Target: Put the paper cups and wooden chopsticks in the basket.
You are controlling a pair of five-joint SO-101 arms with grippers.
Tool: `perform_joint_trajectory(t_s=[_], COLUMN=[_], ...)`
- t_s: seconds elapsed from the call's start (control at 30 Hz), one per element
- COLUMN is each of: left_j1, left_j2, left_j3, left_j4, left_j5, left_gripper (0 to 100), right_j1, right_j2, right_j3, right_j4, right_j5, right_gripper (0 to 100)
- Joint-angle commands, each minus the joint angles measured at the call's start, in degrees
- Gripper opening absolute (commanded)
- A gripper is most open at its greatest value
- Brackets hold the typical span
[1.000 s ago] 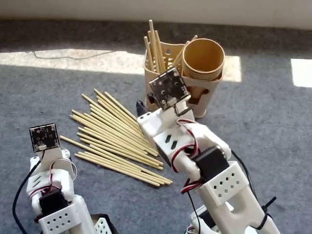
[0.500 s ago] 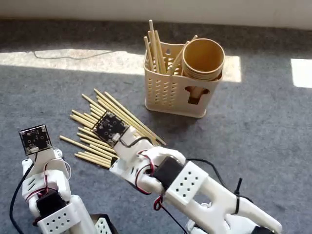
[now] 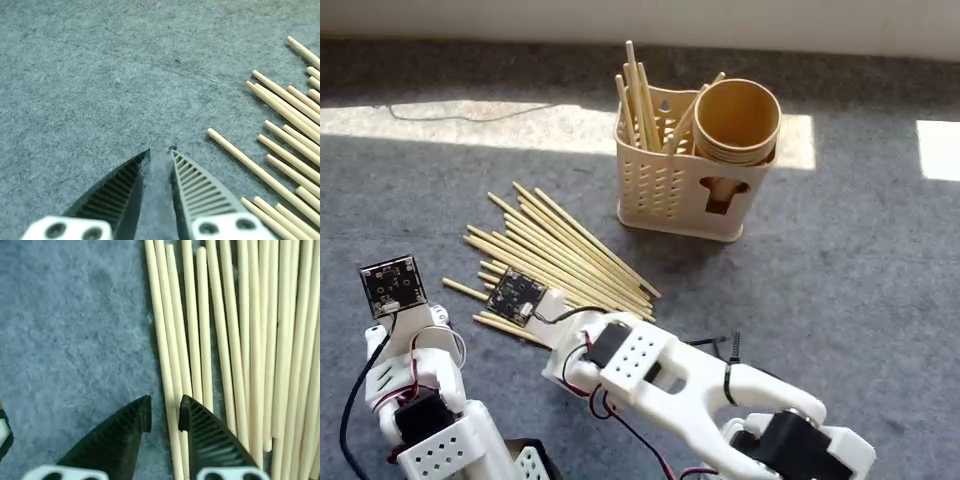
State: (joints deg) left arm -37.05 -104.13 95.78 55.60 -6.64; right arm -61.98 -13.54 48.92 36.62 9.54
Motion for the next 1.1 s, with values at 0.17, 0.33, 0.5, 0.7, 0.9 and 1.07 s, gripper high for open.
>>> perform_joint_trajectory(t_s=[0.17, 0.33, 0.5, 0.7, 0.9, 1.07], left_j1=[-0.4, -0.4, -0.4, -0.4, -0.4, -0.4], left_j2=[-0.5, -0.5, -0.5, -0.5, -0.5, -0.5], left_j3=[-0.2, -0.1, 0.0, 0.0, 0.0, 0.1], left_j4=[-1.1, -1.1, -1.1, -1.1, -1.1, -1.1], left_j5=[-0.1, -0.1, -0.1, -0.2, -0.2, -0.2], left_gripper=[7, 7, 7, 7, 7, 7], right_j1=[-0.7, -1.8, -2.7, -2.1, 1.4, 1.5], right_j2=[4.5, 4.8, 5.5, 5.5, 5.6, 5.6], right_j3=[-6.3, -6.3, -5.9, -5.9, -5.8, -5.8], right_j4=[-1.5, -1.3, -1.3, -1.3, -1.4, -1.4], right_j5=[0.9, 0.9, 0.9, 0.8, 1.0, 1.0], right_gripper=[7.6, 7.4, 7.4, 7.4, 7.4, 7.4])
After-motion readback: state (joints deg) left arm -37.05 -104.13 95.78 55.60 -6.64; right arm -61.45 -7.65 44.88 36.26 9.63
